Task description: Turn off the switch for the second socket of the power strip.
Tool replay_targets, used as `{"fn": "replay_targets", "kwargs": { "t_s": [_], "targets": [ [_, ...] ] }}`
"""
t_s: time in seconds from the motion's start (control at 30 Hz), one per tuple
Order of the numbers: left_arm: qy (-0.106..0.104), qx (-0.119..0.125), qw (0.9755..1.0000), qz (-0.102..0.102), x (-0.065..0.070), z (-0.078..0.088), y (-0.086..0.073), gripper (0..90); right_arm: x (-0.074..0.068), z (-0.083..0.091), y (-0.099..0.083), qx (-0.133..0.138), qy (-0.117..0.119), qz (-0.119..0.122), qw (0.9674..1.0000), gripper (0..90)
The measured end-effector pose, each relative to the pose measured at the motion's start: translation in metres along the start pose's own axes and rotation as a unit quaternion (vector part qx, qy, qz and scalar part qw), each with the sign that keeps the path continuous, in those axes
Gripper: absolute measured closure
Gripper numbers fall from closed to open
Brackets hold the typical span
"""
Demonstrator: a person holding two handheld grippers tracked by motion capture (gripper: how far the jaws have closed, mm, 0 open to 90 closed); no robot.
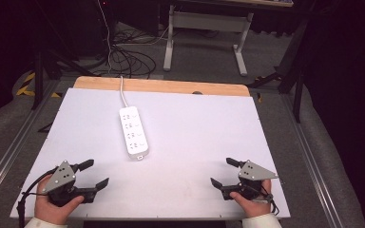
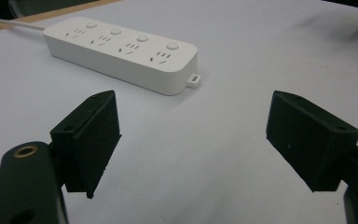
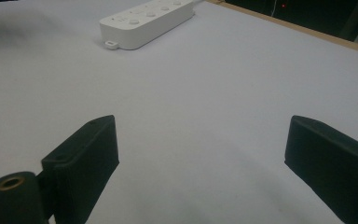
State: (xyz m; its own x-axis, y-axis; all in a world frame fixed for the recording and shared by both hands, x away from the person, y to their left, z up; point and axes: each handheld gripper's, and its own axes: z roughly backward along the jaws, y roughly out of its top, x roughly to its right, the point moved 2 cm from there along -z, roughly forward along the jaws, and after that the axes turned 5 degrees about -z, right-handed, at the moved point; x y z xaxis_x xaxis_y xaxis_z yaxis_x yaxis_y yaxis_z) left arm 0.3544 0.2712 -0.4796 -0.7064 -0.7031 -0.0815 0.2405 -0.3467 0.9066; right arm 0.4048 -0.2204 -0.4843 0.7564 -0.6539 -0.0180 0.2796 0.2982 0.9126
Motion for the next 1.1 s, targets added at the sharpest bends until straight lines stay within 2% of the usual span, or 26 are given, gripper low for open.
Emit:
{"fn": "replay_targets", "kwargs": {
  "t_s": [0.27,0.3,0.53,0.67,0.73,0.97,1.1],
  "targets": [
    [0.006,-0.005,0.9999,-0.011,0.0,0.001,0.002,18.5,0.0,0.0,-0.001,-0.001,0.002,0.0,1.0,10.8],
    [0.005,-0.013,0.9999,-0.009,0.0,0.001,0.002,19.4,0.0,0.0,-0.001,-0.003,0.001,-0.001,1.0,11.3],
    [0.002,-0.003,1.0,0.007,-0.001,0.003,0.003,20.6,-0.001,-0.001,-0.001,-0.004,0.004,-0.001,1.0,11.6],
    [0.004,-0.012,0.9997,0.019,-0.001,0.004,0.005,21.8,-0.002,-0.002,-0.001,-0.005,0.006,-0.002,1.0,11.9],
    [0.004,-0.008,0.9997,0.021,0.0,0.004,0.007,22.3,-0.002,-0.002,-0.002,-0.009,0.007,0.0,0.9999,12.1],
    [0.003,-0.018,0.9998,0.006,-0.001,0.005,0.009,23.7,-0.001,-0.002,-0.002,-0.008,0.01,0.0,0.9999,12.3],
    [0.004,-0.025,0.9996,0.01,-0.001,0.003,0.014,24.0,-0.002,-0.003,-0.002,-0.01,0.011,0.0,0.9999,12.4]
  ]
}}
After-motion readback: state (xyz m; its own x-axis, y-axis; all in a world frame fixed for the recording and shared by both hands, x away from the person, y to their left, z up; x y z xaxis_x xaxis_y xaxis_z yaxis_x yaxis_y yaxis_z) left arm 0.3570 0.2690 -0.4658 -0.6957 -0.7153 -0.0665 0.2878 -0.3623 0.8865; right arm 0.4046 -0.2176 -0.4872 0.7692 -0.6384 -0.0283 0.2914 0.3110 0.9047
